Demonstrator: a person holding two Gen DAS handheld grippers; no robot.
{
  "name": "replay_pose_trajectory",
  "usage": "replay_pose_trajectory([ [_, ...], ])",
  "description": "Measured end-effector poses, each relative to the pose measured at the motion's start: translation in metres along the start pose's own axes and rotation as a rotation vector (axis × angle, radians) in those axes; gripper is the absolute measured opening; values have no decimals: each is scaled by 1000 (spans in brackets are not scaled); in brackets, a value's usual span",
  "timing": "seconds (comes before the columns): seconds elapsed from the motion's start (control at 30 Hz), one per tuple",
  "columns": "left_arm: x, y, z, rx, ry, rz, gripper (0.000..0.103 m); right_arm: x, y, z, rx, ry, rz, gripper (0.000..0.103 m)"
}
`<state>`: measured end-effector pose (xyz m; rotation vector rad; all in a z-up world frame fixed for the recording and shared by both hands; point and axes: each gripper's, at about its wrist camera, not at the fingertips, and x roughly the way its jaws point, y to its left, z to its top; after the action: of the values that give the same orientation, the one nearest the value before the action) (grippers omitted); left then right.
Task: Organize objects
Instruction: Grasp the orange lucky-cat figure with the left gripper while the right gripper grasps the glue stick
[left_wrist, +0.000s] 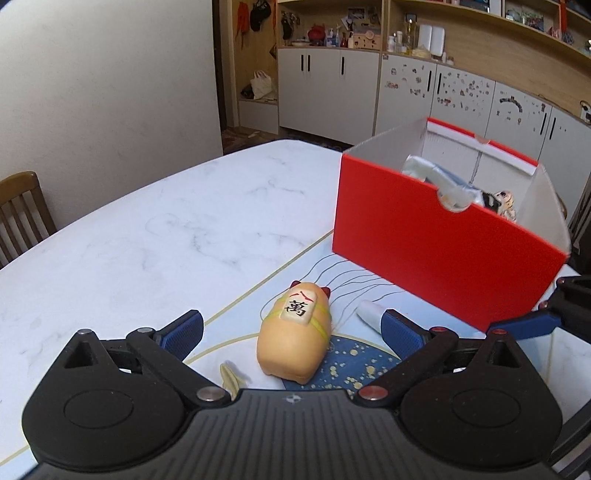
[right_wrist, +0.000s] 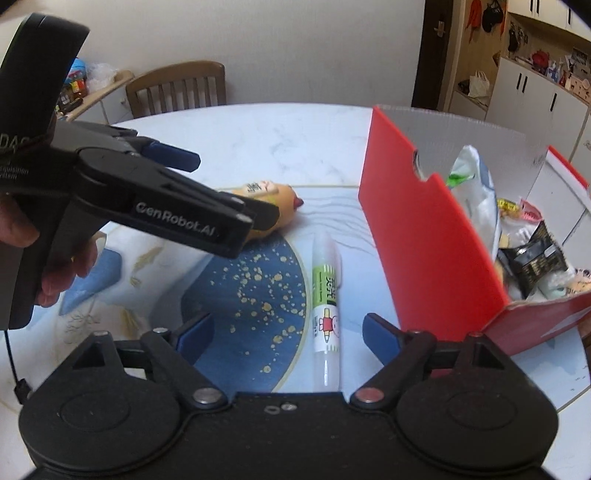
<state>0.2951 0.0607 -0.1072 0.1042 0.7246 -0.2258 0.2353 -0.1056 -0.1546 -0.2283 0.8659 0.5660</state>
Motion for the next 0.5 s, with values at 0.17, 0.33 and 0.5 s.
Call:
replay_pose_trajectory([
  [0.17, 21, 1, 1, 3, 33, 16, 103, 14, 3, -4, 5, 8, -39, 83],
  [0.33, 31, 1, 1, -1, 24, 5, 103, 22, 2, -3, 35, -4, -72, 76],
  [0.5, 39, 4, 1, -20, 35, -15, 102, 29, -2, -3, 66, 7, -79, 68],
])
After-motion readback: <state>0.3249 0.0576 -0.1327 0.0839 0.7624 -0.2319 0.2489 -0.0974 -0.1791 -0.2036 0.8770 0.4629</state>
